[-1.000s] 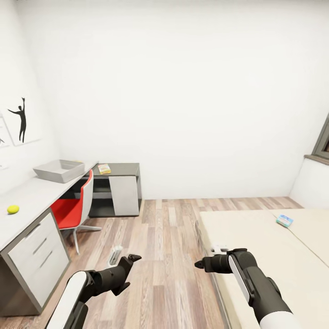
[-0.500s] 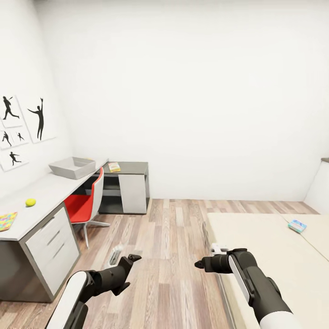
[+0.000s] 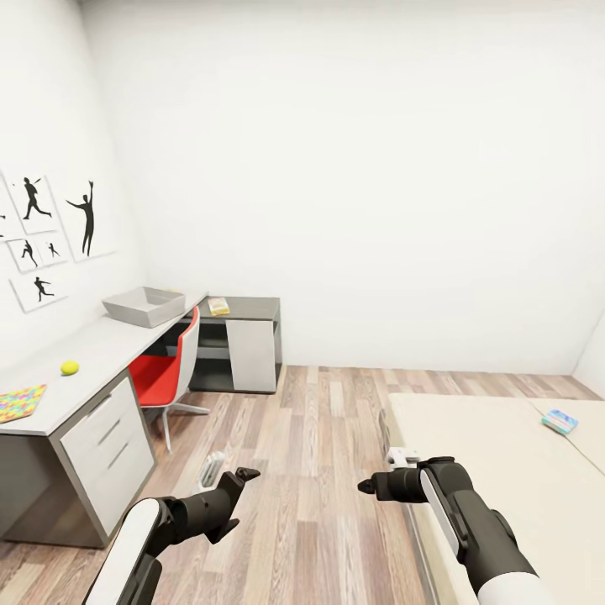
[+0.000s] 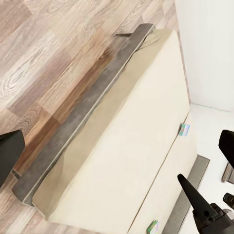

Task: Put all the toys in the child's room - the three board games (two on the bed and one on the table), the two jigsaw puzzles on the table, and the tennis ball on the table - inside the toy box on the table in the child's room.

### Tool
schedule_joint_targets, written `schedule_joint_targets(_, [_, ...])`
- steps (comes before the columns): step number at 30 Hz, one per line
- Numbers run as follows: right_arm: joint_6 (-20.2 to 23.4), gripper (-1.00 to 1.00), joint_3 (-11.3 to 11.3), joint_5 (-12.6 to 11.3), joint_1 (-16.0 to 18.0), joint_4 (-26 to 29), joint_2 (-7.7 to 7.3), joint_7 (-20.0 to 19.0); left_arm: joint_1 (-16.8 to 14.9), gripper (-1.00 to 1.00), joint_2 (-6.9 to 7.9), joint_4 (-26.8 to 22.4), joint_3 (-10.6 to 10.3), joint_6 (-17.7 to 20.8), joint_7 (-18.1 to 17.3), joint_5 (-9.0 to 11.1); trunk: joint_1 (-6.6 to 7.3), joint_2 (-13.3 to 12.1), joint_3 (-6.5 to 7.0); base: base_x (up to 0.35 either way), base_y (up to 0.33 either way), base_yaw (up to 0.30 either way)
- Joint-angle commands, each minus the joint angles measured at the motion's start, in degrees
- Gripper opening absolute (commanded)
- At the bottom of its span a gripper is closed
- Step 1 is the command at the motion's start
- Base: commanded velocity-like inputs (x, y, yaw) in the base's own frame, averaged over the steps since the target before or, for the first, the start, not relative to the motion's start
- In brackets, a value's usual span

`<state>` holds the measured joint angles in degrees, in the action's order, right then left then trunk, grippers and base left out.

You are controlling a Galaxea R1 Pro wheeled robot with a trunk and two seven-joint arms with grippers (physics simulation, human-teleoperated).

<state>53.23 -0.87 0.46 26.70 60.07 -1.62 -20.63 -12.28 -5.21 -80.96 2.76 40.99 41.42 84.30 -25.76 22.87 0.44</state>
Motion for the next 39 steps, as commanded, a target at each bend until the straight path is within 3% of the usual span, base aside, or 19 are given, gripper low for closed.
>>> schedule_joint_targets(1, [0.2, 1.0, -0.1, 0.1, 0.0, 0.0, -0.05, -0.1, 0.0, 1.0, -0.06, -0.1, 0.1, 0.1, 0.6, 0.6, -0.02, 0.0, -0.03, -0.003, -0.003, 0.025])
schedule_joint_targets(39, [0.2, 1.0, 0.0, 0.1, 0.0, 0.0, -0.05, -0.1, 0.0, 1.0, -0.06, -0.1, 0.1, 0.1, 0.6, 0.6, -0.02, 0.0, -0.03, -0.001, 0.0, 0.002])
